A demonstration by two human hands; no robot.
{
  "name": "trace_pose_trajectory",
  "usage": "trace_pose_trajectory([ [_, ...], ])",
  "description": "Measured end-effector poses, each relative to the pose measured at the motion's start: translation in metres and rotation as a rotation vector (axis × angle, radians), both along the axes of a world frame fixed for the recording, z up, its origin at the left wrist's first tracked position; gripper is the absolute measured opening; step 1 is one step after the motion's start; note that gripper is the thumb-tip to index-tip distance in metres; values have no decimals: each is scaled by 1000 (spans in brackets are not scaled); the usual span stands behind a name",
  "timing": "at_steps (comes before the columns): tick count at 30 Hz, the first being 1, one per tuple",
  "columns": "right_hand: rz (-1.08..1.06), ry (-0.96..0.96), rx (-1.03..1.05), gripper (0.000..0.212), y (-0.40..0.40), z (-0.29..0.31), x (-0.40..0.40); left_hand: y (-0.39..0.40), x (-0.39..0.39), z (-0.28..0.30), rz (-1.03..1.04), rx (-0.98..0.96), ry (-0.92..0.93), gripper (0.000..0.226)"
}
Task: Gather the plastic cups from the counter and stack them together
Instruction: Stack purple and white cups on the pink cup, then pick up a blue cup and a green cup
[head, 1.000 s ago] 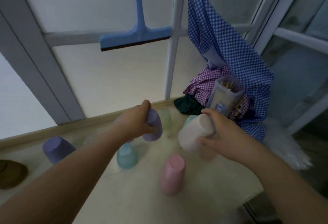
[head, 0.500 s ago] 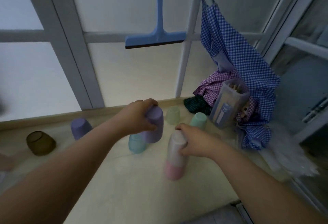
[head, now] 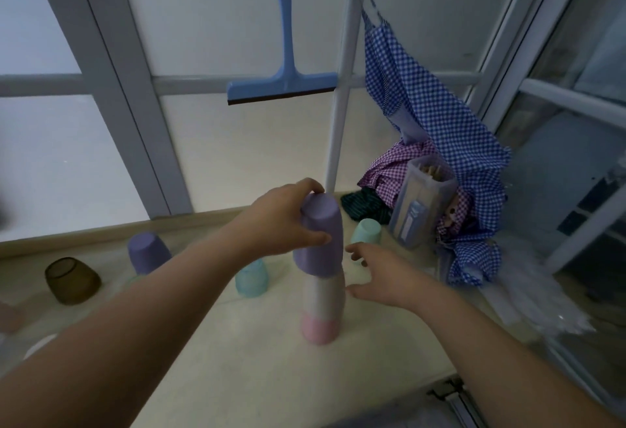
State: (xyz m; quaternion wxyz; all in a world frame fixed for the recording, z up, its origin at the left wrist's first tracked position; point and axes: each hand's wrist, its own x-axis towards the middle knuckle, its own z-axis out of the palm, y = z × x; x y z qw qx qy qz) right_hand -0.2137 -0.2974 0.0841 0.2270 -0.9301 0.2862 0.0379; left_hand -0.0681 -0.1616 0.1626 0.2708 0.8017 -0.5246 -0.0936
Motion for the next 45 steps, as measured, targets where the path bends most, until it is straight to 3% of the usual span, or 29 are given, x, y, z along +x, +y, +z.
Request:
trace_pose_trajectory([
  [9, -23, -52, -10, 50, -6, -3, -34, -18, -22, -58, -44, 201, -18, 69],
  [15, -23, -70, 4, 43, -11, 0, -41, -12, -17, -57, -29, 157, -13, 61],
  [21, -63, -76, -35, 49, -23, 8, -24, -1, 22, -40, 60, 25, -121, 44],
  [36, -80, 4, -104, 75, -101, -33, 38, -36, 69, -75, 113, 140, -110, 45],
  [41, -11, 128, -23, 89, -140, -48, 67, -59, 73, -85, 211, 155, -71, 43],
  [45, 39, 244, 6, 88, -161, -70, 88, -68, 77, -91, 298, 172, -46, 43],
])
